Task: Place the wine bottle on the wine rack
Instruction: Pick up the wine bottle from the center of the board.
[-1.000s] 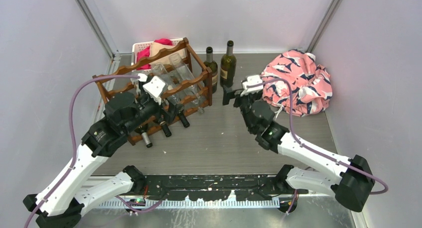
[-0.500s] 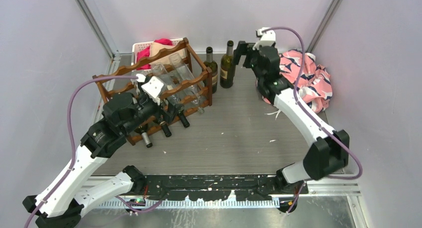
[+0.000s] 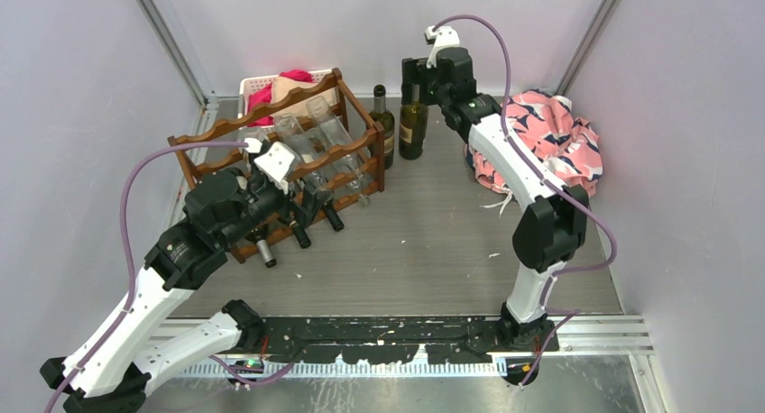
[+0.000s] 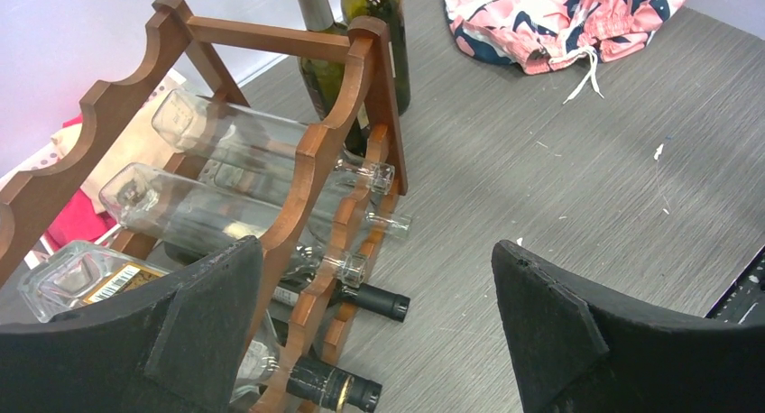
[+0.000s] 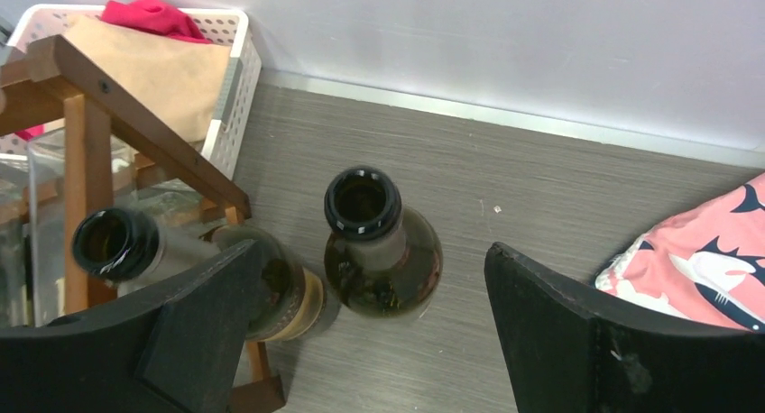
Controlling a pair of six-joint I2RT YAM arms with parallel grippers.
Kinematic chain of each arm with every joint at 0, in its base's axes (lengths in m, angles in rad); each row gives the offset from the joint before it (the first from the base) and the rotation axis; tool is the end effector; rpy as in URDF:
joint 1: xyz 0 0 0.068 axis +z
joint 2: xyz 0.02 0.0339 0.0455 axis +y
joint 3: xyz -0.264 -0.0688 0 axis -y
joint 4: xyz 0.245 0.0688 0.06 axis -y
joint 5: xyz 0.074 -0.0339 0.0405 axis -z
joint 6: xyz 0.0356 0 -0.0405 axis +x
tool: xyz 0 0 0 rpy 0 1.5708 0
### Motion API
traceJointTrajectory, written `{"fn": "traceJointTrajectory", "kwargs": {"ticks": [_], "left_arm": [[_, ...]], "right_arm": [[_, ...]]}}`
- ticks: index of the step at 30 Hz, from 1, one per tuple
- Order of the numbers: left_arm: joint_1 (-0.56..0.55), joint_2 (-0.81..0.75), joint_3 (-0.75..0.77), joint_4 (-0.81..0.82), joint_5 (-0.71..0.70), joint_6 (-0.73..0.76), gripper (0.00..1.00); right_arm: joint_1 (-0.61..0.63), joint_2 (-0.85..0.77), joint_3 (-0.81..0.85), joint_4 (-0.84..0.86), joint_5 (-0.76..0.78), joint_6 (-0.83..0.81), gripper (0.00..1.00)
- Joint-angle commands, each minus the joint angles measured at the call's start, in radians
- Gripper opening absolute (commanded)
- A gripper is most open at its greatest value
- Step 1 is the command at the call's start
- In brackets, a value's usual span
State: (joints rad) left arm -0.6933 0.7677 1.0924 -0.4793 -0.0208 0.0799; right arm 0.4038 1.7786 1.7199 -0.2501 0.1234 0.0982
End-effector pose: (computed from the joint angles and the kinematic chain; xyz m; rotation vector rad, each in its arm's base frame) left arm 0.1169 -0.0962 0.4150 0.6435 1.6219 -0.4338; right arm 0.3941 0.1636 0.3841 -0.2025 1.8726 0.2289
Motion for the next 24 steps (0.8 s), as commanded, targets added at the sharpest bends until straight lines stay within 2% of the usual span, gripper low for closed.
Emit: {"fn": "traceJointTrajectory", "kwargs": {"ticks": [1,4,8,12,15,18,24], "left_arm": [[0.004,-0.015,0.0,0.056,0.016,-0.021,0.97],[0.005,-0.015,0.002,0.057,0.016,-0.027,0.97],[0.005,-0.012,0.001,0.055,0.016,-0.038,0.96],[0.004,-0.008,0.003,0.057,0.049,-0.047,0.96],[0.004,0.0,0.008,0.055,0.065,-0.051,0.96],[0.004,0.007,0.01,0.051,0.108,-0.053,0.96],[0.005,0.025,-0.05,0.114,0.307,-0.035,0.98]], "right_arm": [[-0.002,0.081,0.174,-0.085,-0.007,-0.045,0.94],[-0.002,0.145,0.26,-0.127,0.0,-0.067,0.83],[-0.003,0.198,0.335,-0.165,0.024,-0.093,0.61],[-0.002,0.203,0.335,-0.162,0.025,-0.093,0.47],[-0.001,0.192,0.323,-0.161,0.032,-0.113,0.2],[-0.003,0.121,0.257,-0.143,0.045,-0.103,0.03],[-0.01,-0.157,0.049,-0.158,0.018,0.003,0.01]]}}
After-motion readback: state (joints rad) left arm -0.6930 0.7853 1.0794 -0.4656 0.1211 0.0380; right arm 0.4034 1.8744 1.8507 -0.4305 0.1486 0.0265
